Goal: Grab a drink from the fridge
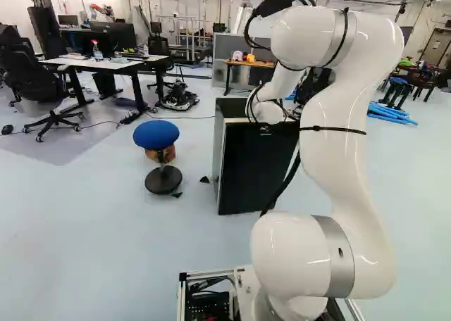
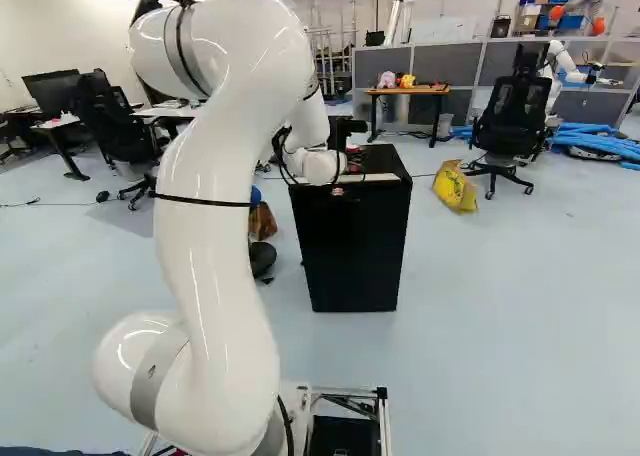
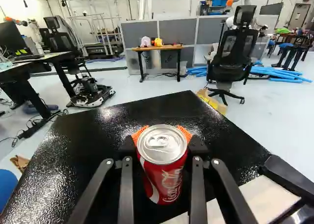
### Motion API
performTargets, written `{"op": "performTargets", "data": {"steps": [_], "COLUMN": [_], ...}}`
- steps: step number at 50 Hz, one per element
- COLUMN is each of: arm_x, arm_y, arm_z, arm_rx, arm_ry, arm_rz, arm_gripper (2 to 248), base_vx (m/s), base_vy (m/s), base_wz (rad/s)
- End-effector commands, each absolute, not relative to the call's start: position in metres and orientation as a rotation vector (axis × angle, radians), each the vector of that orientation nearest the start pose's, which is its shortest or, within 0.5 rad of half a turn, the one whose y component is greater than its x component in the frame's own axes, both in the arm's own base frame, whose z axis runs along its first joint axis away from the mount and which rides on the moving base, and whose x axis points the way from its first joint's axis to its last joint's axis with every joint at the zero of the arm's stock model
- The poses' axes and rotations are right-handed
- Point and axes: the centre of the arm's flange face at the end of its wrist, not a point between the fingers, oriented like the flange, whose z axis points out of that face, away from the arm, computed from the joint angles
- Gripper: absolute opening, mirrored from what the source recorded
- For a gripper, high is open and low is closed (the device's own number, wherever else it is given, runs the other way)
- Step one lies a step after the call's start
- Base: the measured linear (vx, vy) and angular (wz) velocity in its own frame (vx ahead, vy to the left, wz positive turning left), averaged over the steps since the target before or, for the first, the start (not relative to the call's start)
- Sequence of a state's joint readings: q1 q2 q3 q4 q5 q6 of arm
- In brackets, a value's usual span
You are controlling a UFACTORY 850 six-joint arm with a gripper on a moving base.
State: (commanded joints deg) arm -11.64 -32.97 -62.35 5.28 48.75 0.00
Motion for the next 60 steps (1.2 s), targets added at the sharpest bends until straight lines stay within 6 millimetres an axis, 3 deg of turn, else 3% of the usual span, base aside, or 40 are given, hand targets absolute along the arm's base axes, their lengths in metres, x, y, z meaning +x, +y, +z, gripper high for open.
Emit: {"op": "performTargets", "data": {"steps": [32,60], "arm_x": [0.624,0.617], "arm_y": [-0.135,-0.13], "arm_z": [0.411,0.413], "arm_rx": [-2.468,-2.471], "arm_ry": [0.403,0.393], "arm_rz": [-2.133,-2.126], "arm_gripper": [98,98], "base_vx": [0.0,0.0], "base_vy": [0.0,0.0], "base_wz": [0.0,0.0]}}
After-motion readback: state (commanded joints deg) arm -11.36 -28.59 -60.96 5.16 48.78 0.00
